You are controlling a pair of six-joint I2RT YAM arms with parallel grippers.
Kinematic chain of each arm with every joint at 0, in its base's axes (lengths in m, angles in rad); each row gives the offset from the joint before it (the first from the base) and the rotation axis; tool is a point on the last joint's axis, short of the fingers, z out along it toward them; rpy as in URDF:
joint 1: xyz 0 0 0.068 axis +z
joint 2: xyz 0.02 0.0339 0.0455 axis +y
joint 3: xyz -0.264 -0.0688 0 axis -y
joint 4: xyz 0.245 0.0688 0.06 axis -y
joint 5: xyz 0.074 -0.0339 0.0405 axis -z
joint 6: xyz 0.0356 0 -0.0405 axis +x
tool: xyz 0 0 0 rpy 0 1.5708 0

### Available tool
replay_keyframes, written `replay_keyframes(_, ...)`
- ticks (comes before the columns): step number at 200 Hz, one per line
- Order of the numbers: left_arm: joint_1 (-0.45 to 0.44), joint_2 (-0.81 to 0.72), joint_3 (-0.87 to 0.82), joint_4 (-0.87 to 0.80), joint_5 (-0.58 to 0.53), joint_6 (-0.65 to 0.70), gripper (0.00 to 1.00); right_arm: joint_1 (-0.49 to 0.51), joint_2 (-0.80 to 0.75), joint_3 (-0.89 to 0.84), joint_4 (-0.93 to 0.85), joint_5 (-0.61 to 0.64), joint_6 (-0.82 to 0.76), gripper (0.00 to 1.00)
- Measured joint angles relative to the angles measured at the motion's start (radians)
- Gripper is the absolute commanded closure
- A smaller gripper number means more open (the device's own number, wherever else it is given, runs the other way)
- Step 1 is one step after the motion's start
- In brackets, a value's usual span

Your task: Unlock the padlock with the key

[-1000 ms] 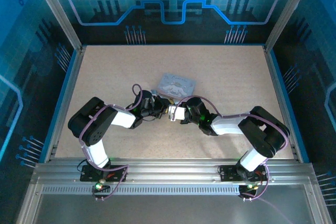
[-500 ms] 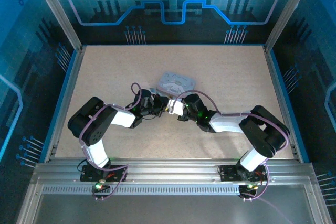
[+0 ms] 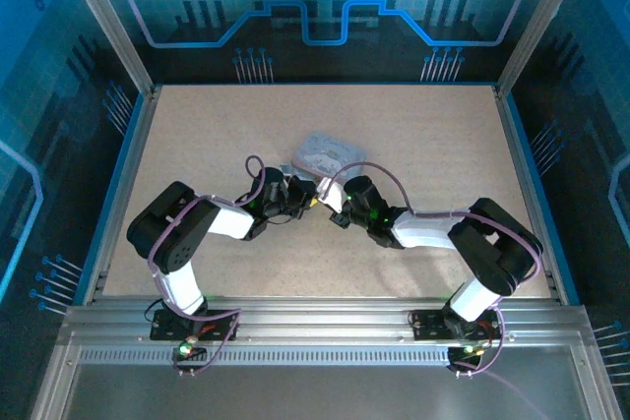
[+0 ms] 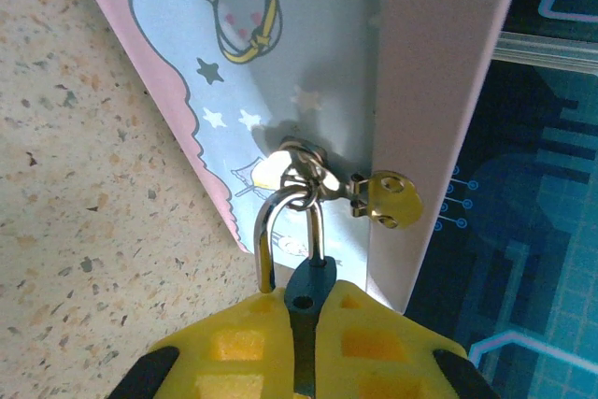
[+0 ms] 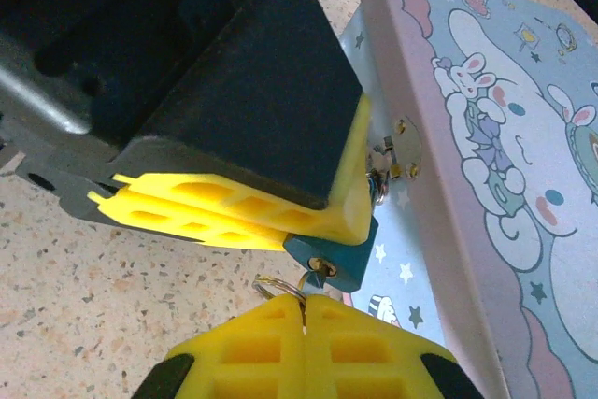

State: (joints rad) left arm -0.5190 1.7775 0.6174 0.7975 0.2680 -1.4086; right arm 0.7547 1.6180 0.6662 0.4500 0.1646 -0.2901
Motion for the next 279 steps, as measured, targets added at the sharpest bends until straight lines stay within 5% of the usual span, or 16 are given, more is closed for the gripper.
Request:
replay_keyframes(33, 0.0, 0.0, 0.0, -0.001, 0.0, 0.0, 1.0, -0.001, 0.004, -0.004, 0.008, -0.015, 0.101, 1.0)
replay_keyframes(85, 0.0, 0.0, -0.001, -0.023, -0.01, 0.003, 0.76, -0.008, 0.037, -0.004, 0.036, -0.061, 0.225, 1.0)
replay_keyframes(183, 0.019, -0.072, -0.051, -0.066, -0.002, 0.059, 0.57, -0.054, 0.053, -0.035, 0.088, -0.148, 0.388, 1.0)
replay_keyframes(279, 0.156, -0.4, 0.031, -0.571, -0.077, 0.376, 0.31, -0.147, 0.01, -0.065, 0.066, -0.276, 0.602, 1.0)
